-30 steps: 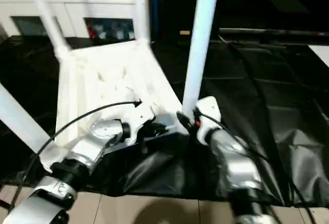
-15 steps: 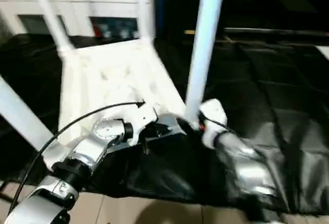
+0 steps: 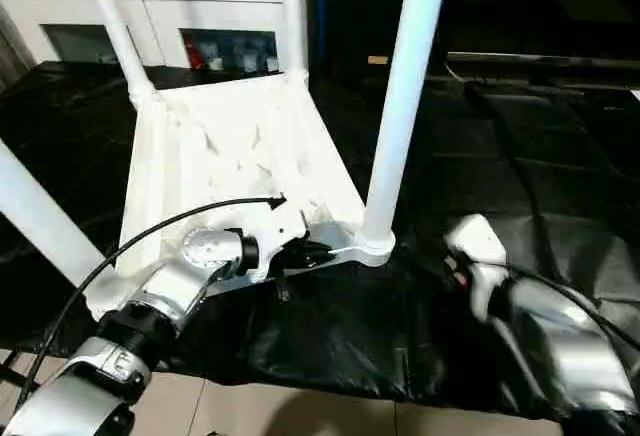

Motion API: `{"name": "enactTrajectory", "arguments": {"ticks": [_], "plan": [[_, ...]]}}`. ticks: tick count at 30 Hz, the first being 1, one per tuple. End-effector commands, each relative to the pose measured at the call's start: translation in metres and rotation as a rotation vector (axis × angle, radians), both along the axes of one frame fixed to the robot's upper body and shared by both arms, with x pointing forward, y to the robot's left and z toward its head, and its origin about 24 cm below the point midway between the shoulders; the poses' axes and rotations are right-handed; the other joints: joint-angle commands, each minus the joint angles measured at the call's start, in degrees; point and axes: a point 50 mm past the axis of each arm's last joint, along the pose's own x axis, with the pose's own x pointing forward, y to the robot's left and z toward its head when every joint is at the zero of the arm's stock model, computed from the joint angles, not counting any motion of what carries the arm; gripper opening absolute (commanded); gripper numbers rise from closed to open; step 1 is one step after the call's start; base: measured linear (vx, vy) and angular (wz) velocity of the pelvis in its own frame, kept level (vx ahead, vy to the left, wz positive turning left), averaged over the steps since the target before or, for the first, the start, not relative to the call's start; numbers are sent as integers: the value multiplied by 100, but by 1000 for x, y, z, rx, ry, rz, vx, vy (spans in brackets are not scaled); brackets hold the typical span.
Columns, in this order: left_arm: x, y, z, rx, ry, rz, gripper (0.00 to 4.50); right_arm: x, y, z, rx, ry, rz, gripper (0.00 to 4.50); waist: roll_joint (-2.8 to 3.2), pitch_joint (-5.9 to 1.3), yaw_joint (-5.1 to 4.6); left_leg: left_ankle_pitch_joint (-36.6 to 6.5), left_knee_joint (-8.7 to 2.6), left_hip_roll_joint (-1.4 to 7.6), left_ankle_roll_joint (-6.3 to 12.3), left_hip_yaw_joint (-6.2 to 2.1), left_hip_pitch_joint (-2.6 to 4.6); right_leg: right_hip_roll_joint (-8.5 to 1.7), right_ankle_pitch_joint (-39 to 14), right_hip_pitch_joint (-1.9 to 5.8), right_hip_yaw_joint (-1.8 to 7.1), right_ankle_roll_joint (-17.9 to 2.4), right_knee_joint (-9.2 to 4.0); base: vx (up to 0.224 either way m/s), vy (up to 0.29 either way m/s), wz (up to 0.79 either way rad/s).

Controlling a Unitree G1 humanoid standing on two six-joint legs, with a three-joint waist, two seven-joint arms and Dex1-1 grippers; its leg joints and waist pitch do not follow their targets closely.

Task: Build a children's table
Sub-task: Rotate leg to tighten

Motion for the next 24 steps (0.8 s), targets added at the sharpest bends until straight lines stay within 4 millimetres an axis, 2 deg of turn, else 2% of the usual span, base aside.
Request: {"name": "enactTrajectory", "arguments": {"ticks": [1, 2, 3, 5, 8, 9, 11, 12, 13, 15, 16, 17, 18, 20, 21, 23, 24], "plan": [[1, -5, 18, -117, -24, -12, 27, -3, 14, 6, 49, 14, 84, 346, -176, -353, 38, -1388, -337, 111, 599, 1, -2, -253, -1956, 308, 155, -1034, -450, 0, 0, 0], [1, -5, 21, -141, -17, 1, 27, -3, 19, 7, 64, 19, 110, 346, -165, -351, 48, -1384, -341, 127, 597, -7, -1, -261, -1930, 306, 160, -1072, -434, 0, 0, 0], [2, -5, 24, -166, -6, 15, 47, -3, 24, 8, 78, 23, 129, 350, -158, -353, 55, -1361, -336, 124, 593, -7, -5, -266, -1921, 303, 159, -1084, -433, 0, 0, 0], [1, -5, 30, -219, 20, 29, 62, 0, 33, 9, 94, 19, 153, 350, -161, -358, 64, -1381, -341, 152, 544, 0, 13, -269, -1798, 284, 164, -1236, -418, 0, 0, 0], [-6, -2, 39, -303, 74, -1, 78, 6, 42, 8, 89, 9, 172, 350, -163, -356, 60, -1432, -349, 151, 493, -7, 18, -277, -1795, 283, 165, -1254, -392, 0, 0, 0], [-6, -2, 39, -303, 74, -1, 104, 6, 42, 8, 89, 9, 172, 350, -171, -335, 51, -1429, -356, 140, 491, 1, -2, -270, -1869, 283, 167, -1229, -406, 0, 0, 0], [-16, 7, 44, -332, 124, -42, 111, 17, 46, 7, 76, -14, 160, 350, -168, -342, 54, -1455, -351, 142, 459, 3, 18, -275, -1940, 275, 174, -1192, -407, 0, 0, 0], [-23, 12, 45, -328, 149, -68, 117, 23, 46, 7, 69, -25, 148, 350, -187, -327, 16, -1439, -373, 128, 417, -2, -26, -266, -2085, 284, 155, -1140, -404, 0, 0, 0], [-31, 18, 45, -322, 176, -90, 117, 27, 47, 7, 66, -31, 139, 350, -183, -329, 7, -1467, -369, 144, 373, 6, 18, -287, -2139, 261, 178, -1136, -414, 0, 0, 0], [-36, 22, 44, -314, 195, -103, 145, 30, 48, 7, 66, -33, 135, 350, -164, -327, -7, -1469, -381, 149, 342, -8, 6, -271, -2096, 263, 177, -1153, -380, 0, 0, 0], [-50, 32, 41, -294, 240, -123, 154, 38, 49, 6, 59, -46, 120, 350, -167, -338, 13, -1514, -355, 148, 317, 13, 61, -254, -2008, 232, 187, -1165, -374, 0, 0, 0], [-54, 35, 40, -291, 253, -126, 155, 40, 49, 6, 59, -48, 116, 350, -142, -338, 13, -1501, -380, 163, 300, 1, 51, -261, -1969, 243, 183, -1204, -359, 0, 0, 0], [-63, 40, 38, -285, 283, -128, 156, 48, 50, 5, 44, -70, 76, 350, -172, -318, 0, -1520, -384, 151, 281, 13, 35, -238, -1982, 239, 179, -1182, -365, 0, 0, 0], [-67, 43, 36, -283, 297, -127, 188, 52, 50, 5, 34, -84, 51, 350, -140, -304, -21, -1610, -392, 146, 207, 20, 54, -219, -2037, 213, 183, -1190, -369, 0, 0, 0], [-72, 47, 34, -274, 311, -119, 197, 59, 49, 4, 29, -95, -1, 350, -155, -305, -8, -1710, -388, 145, 158, 27, 85, -219, -2110, 204, 191, -1155, -382, 0, 0, 0], [-77, 53, 29, -237, 327, -93, 204, 73, 48, 4, 24, -117, -101, 350, -149, -291, -32, -1793, -410, 131, 122, 8, 58, -234, -2244, 222, 185, -1116, -384, 0, 0, 0], [-78, 55, 27, -225, 333, -83, 218, 77, 48, 4, 26, -123, -133, 350, -150, -286, -41, -1836, -409, 119, 82, 17, 71, -214, -2321, 206, 185, -1058, -401, 0, 0, 0]]}}
